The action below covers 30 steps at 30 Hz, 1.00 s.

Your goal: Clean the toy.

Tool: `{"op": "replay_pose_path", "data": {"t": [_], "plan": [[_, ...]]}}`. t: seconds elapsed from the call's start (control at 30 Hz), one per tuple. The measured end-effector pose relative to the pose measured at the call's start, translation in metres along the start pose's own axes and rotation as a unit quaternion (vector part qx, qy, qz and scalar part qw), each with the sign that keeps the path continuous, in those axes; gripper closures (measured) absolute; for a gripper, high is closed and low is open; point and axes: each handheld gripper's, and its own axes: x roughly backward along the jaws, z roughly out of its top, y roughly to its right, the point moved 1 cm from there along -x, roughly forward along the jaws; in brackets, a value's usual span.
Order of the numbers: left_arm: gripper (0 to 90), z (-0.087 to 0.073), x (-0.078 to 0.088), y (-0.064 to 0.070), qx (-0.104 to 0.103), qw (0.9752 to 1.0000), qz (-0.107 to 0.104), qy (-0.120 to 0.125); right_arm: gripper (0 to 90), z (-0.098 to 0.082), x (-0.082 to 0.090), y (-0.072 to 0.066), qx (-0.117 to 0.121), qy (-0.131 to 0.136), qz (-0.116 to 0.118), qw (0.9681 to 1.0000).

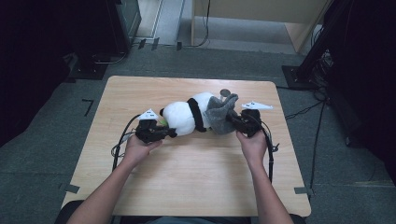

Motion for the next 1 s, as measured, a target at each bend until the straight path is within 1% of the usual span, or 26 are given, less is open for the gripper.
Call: {"op": "replay_pose_path", "data": {"t": [0.03,0.07,0.1,0.13,0.17,0.23,0.27,0.3,0.33,0.4,0.47,0.53,0.63,0.67,0.73,0.77,0.8,0.87,1.0], "plan": [[78.7,0.000,0.001,0.000,-0.004,1.0000,-0.002,-0.001,84.9,0.002,0.004,0.001,-0.004,0.007,0.003,1.0000],[78.8,0.000,0.002,-0.001,-0.008,0.9999,-0.010,0.002,84.9,0.004,0.007,0.000,-0.010,0.014,0.011,0.9998],[78.8,0.000,0.003,-0.002,-0.010,0.9998,-0.017,0.000,84.8,0.007,0.012,-0.002,-0.015,0.029,0.033,0.9989],[78.8,-0.001,0.004,-0.004,-0.013,0.9996,-0.026,0.000,84.9,0.011,0.017,-0.005,-0.014,0.039,0.052,0.9978],[78.7,-0.001,0.004,-0.005,-0.016,0.9994,-0.031,0.000,84.8,0.015,0.021,-0.009,-0.008,0.048,0.070,0.9963],[78.7,-0.002,0.005,-0.006,-0.024,0.9988,-0.043,0.003,84.9,0.022,0.028,-0.021,0.005,0.059,0.084,0.9947],[78.7,-0.002,0.004,-0.006,-0.025,0.9987,-0.045,0.001,84.9,0.024,0.030,-0.028,0.012,0.061,0.095,0.9936],[78.7,-0.002,0.003,-0.006,-0.028,0.9982,-0.052,0.000,84.9,0.026,0.030,-0.033,0.016,0.058,0.102,0.9929],[78.6,-0.002,0.003,-0.005,-0.030,0.9982,-0.051,-0.001,84.9,0.027,0.028,-0.044,0.026,0.051,0.115,0.9917],[78.6,-0.002,0.001,-0.003,-0.030,0.9981,-0.054,-0.004,84.9,0.027,0.024,-0.056,0.037,0.042,0.132,0.9897],[78.4,-0.002,-0.002,-0.002,-0.025,0.9984,-0.050,-0.007,84.9,0.025,0.016,-0.071,0.041,0.025,0.151,0.9875],[78.2,-0.002,-0.003,-0.001,-0.024,0.9985,-0.048,-0.007,84.9,0.021,0.004,-0.086,0.055,0.006,0.166,0.9846],[78.1,-0.002,-0.004,0.003,-0.018,0.9989,-0.044,-0.006,84.9,0.012,-0.011,-0.101,0.069,-0.016,0.170,0.9828],[78.0,-0.002,-0.005,0.003,-0.019,0.9989,-0.042,-0.007,84.9,0.009,-0.017,-0.106,0.074,-0.024,0.169,0.9826],[78.0,-0.002,-0.006,0.005,-0.016,0.9991,-0.039,-0.008,84.9,0.002,-0.028,-0.111,0.076,-0.037,0.171,0.9816],[78.0,-0.003,-0.007,0.006,-0.016,0.9990,-0.041,-0.011,84.9,-0.002,-0.033,-0.113,0.080,-0.043,0.169,0.9815],[78.0,-0.003,-0.008,0.007,-0.017,0.9989,-0.041,-0.013,84.8,-0.005,-0.038,-0.114,0.084,-0.047,0.164,0.9818],[78.0,-0.004,-0.009,0.008,-0.016,0.9990,-0.039,-0.016,84.8,-0.010,-0.045,-0.113,0.091,-0.045,0.151,0.9834],[78.1,-0.004,-0.009,0.007,-0.016,0.9989,-0.040,-0.017,84.8,-0.011,-0.044,-0.108,0.105,-0.040,0.127,0.9854]]}}
